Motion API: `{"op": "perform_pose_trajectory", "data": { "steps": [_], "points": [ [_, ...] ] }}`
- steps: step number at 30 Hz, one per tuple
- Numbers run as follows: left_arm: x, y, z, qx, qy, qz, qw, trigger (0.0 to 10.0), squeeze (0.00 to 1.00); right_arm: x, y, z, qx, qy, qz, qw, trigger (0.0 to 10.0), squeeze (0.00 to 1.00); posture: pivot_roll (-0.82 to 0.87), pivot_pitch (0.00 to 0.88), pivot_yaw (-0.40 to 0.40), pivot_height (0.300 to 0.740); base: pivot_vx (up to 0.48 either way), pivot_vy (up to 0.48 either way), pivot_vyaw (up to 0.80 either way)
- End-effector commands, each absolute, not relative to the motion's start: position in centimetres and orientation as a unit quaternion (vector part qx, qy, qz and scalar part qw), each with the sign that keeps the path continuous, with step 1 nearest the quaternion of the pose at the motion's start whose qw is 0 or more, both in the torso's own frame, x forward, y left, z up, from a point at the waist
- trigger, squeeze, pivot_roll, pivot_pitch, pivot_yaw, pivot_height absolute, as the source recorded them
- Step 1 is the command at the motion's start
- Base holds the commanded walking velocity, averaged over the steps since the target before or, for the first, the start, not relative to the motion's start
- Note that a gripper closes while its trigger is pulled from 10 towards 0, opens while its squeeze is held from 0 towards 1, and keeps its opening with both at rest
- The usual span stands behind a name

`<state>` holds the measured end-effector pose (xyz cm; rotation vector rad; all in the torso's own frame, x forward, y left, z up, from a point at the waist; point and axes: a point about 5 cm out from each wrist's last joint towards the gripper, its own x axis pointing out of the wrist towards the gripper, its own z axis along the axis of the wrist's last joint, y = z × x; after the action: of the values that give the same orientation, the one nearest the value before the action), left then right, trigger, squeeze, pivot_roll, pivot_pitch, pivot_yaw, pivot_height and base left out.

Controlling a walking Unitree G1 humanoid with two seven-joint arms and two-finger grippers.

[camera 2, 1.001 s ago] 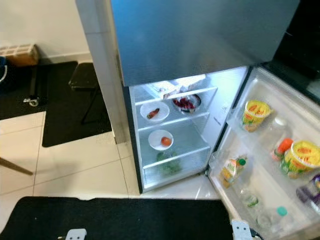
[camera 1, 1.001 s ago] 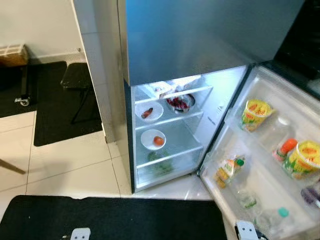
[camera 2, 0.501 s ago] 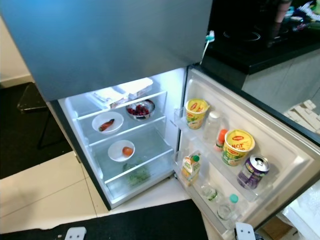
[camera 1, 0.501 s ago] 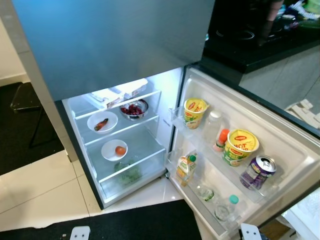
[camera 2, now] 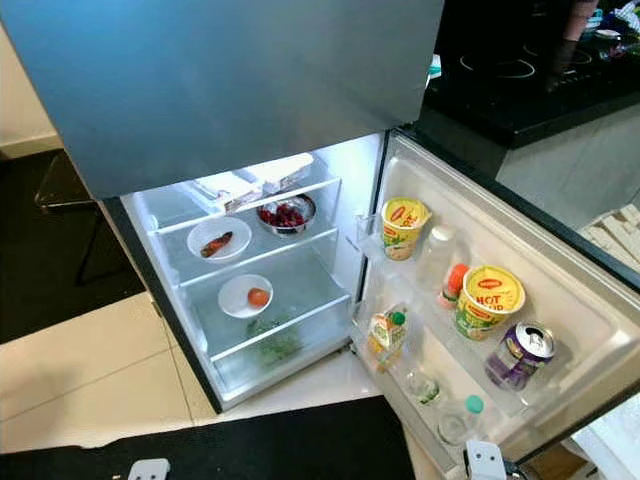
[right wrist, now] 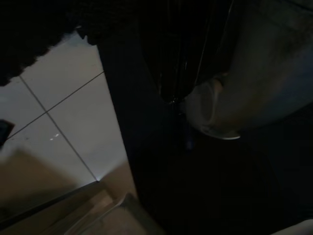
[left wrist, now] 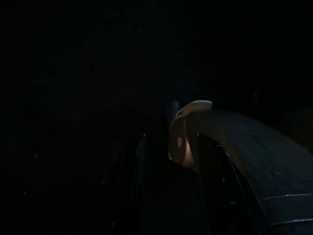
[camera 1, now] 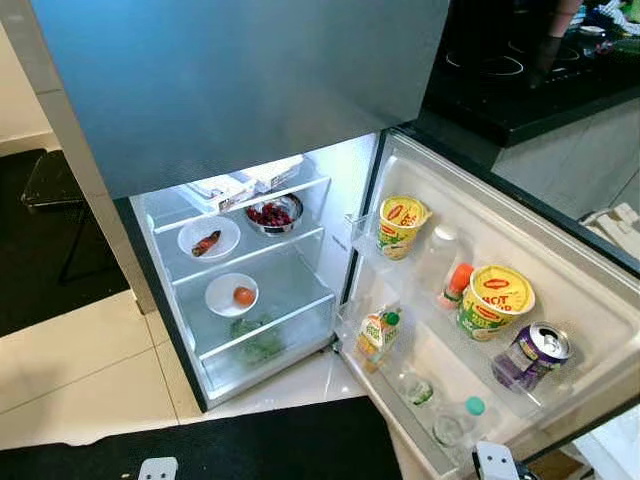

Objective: Restocking fridge

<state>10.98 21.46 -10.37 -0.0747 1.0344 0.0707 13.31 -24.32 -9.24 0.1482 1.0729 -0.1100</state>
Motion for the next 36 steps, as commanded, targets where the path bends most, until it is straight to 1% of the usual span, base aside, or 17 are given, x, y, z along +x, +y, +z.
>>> {"op": "perform_pose_trajectory", "data": {
  "steps": [1,8,17,36],
  "points": [
    [10.59,21.31,-10.56,-0.042,0.503,0.045,0.862,10.0,0.0,13.05,-24.35,-9.31,0.074,0.512,-0.054,0.854,10.0,0.0,-0.03,0.0,-0.013,0.74,0.0,0.0,0.0],
    [10.5,21.28,-10.6,-0.045,0.505,0.046,0.861,10.0,0.0,13.07,-24.29,-9.32,0.074,0.512,-0.053,0.854,10.0,0.0,-0.03,0.0,-0.014,0.74,0.0,0.0,0.0],
    [10.42,21.21,-10.63,-0.043,0.506,0.043,0.86,10.0,0.0,12.85,-24.24,-9.41,0.074,0.515,-0.053,0.852,10.0,0.0,-0.03,0.0,-0.014,0.74,-0.263,0.0,0.0],
    [10.22,21.1,-10.73,-0.036,0.514,0.04,0.856,10.0,0.0,12.88,-24.45,-9.34,0.074,0.515,-0.054,0.852,10.0,0.0,-0.03,0.0,-0.016,0.74,-0.344,0.0,0.0]
  ]
}}
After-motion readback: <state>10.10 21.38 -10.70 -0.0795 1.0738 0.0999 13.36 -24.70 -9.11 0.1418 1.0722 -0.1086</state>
